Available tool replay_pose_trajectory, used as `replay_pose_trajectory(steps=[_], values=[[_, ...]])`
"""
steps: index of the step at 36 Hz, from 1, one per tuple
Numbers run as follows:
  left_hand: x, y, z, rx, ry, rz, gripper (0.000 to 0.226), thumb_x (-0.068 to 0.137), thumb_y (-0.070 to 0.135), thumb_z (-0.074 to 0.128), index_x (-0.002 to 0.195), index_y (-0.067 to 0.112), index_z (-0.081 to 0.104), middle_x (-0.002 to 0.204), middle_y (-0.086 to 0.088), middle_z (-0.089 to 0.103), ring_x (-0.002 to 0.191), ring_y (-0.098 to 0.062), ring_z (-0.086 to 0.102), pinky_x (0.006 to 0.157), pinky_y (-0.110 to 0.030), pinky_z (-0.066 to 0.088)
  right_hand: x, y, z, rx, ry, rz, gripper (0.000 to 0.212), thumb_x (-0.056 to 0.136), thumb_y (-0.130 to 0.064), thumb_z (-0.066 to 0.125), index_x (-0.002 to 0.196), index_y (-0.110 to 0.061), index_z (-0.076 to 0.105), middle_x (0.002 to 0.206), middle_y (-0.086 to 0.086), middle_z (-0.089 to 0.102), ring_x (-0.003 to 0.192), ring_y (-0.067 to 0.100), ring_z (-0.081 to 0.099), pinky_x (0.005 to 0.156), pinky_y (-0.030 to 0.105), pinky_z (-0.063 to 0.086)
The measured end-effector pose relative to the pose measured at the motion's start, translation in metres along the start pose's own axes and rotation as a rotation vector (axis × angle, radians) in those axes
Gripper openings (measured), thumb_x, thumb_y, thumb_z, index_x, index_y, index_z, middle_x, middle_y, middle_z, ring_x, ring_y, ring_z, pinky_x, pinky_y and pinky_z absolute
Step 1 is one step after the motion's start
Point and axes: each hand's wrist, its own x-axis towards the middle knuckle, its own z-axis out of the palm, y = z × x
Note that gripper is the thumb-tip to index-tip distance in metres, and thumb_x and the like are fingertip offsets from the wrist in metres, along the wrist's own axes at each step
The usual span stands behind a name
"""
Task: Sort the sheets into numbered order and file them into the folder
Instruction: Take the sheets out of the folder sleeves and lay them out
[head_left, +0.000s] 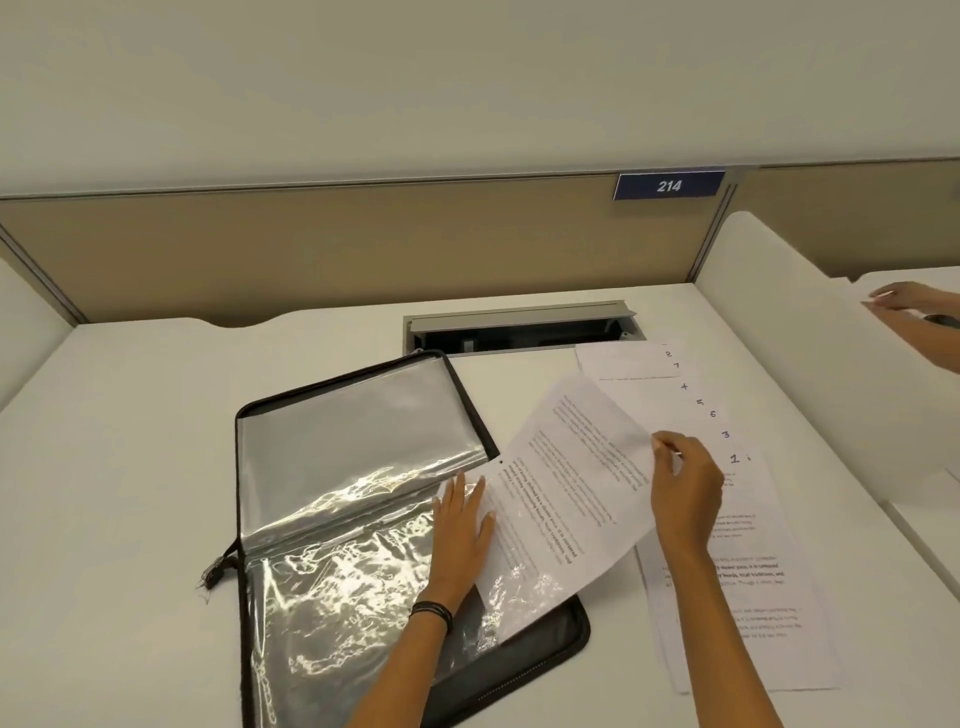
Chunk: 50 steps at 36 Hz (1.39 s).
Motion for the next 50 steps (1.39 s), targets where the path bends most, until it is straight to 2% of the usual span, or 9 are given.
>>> replay_pose_trajectory(steps=[10, 15, 21, 25, 30, 35, 42, 47, 50], values=[[0.028, 0.051, -0.011, -0.256, -0.002, 0.037, 0.062, 0.099, 0.028, 0.047, 0.149, 0.027, 0.010, 0.160, 0.001, 0.000, 0.146, -0.014, 0.004, 0.115, -0.032, 0.007, 0.019, -0.013, -0.032, 0.087, 0.161, -0.282, 0.017, 0.091, -0.009, 0.058, 0.100, 0.002, 0.067, 0.097, 0.017, 0.066, 0.086, 0.023, 0.059, 0.080, 0.037, 0.050], [0.043, 0.075, -0.014, -0.356, 0.035, 0.129, 0.069, 0.095, 0.030, 0.054, 0.145, 0.035, 0.005, 0.159, 0.005, 0.003, 0.141, -0.004, 0.003, 0.117, -0.039, 0.012, 0.025, -0.015, -0.056, 0.205, 0.210, -0.378, 0.018, 0.092, -0.011, 0.056, 0.096, 0.004, 0.066, 0.092, 0.009, 0.061, 0.086, 0.007, 0.054, 0.080, 0.007, 0.043], [0.059, 0.103, -0.017, -0.450, 0.077, 0.196, 0.080, 0.091, 0.029, 0.061, 0.152, 0.021, 0.011, 0.156, 0.011, 0.011, 0.144, -0.008, 0.014, 0.114, -0.030, 0.018, 0.034, -0.003, -0.081, 0.253, 0.212, -0.421, 0.011, 0.092, -0.005, 0.056, 0.095, 0.000, 0.065, 0.092, 0.003, 0.059, 0.088, -0.006, 0.052, 0.075, 0.010, 0.044], [0.063, 0.117, -0.017, -0.466, 0.132, 0.255, 0.059, 0.090, 0.030, 0.060, 0.143, 0.027, 0.035, 0.146, 0.018, 0.034, 0.133, 0.001, 0.033, 0.109, -0.016, 0.026, 0.038, 0.003, -0.093, 0.286, 0.211, -0.432, 0.014, 0.095, -0.013, 0.052, 0.096, -0.006, 0.064, 0.093, 0.000, 0.059, 0.089, -0.006, 0.053, 0.072, 0.012, 0.045], [0.058, 0.133, -0.012, -0.511, 0.150, 0.313, 0.017, 0.091, 0.034, 0.055, 0.107, 0.036, 0.061, 0.107, 0.016, 0.066, 0.102, -0.001, 0.060, 0.091, -0.031, 0.050, 0.043, 0.011, -0.107, 0.286, 0.222, -0.393, 0.015, 0.097, -0.030, 0.048, 0.099, -0.022, 0.060, 0.092, -0.015, 0.056, 0.087, -0.004, 0.053, 0.070, 0.012, 0.046], [0.049, 0.144, -0.001, -0.542, 0.150, 0.320, 0.023, 0.092, 0.041, 0.058, 0.085, 0.021, 0.068, 0.078, 0.009, 0.068, 0.073, -0.021, 0.064, 0.065, -0.046, 0.051, 0.047, 0.017, -0.117, 0.303, 0.270, -0.338, 0.017, 0.096, -0.035, 0.050, 0.099, -0.021, 0.060, 0.093, -0.005, 0.058, 0.086, -0.002, 0.054, 0.070, 0.017, 0.048], [0.045, 0.155, 0.006, -0.547, 0.048, 0.221, 0.023, 0.091, 0.026, 0.061, 0.075, 0.009, 0.064, 0.070, -0.005, 0.065, 0.063, -0.023, 0.060, 0.057, -0.035, 0.048, 0.052, 0.030, -0.125, 0.173, 0.310, -0.313, 0.025, 0.093, -0.012, 0.056, 0.116, -0.004, 0.061, 0.115, 0.012, 0.056, 0.107, 0.008, 0.050, 0.088, 0.004, 0.042], [0.042, 0.154, 0.015, -0.624, -0.018, 0.107, 0.020, 0.091, 0.023, 0.061, 0.081, 0.007, 0.068, 0.075, -0.004, 0.071, 0.069, -0.023, 0.068, 0.062, -0.037, 0.054, 0.056, 0.041, -0.125, 0.045, 0.367, -0.347, 0.028, 0.094, -0.010, 0.051, 0.121, -0.008, 0.060, 0.127, 0.014, 0.054, 0.115, 0.022, 0.047, 0.097, 0.019, 0.040], [0.037, 0.155, 0.024, -0.678, -0.066, 0.045, 0.015, 0.091, 0.022, 0.061, 0.086, 0.011, 0.069, 0.080, 0.001, 0.073, 0.073, -0.018, 0.070, 0.064, -0.032, 0.058, 0.055, 0.045, -0.123, 0.049, 0.332, -0.354, 0.028, 0.093, -0.005, 0.050, 0.118, -0.005, 0.061, 0.124, 0.016, 0.054, 0.116, 0.022, 0.049, 0.098, 0.015, 0.039]])
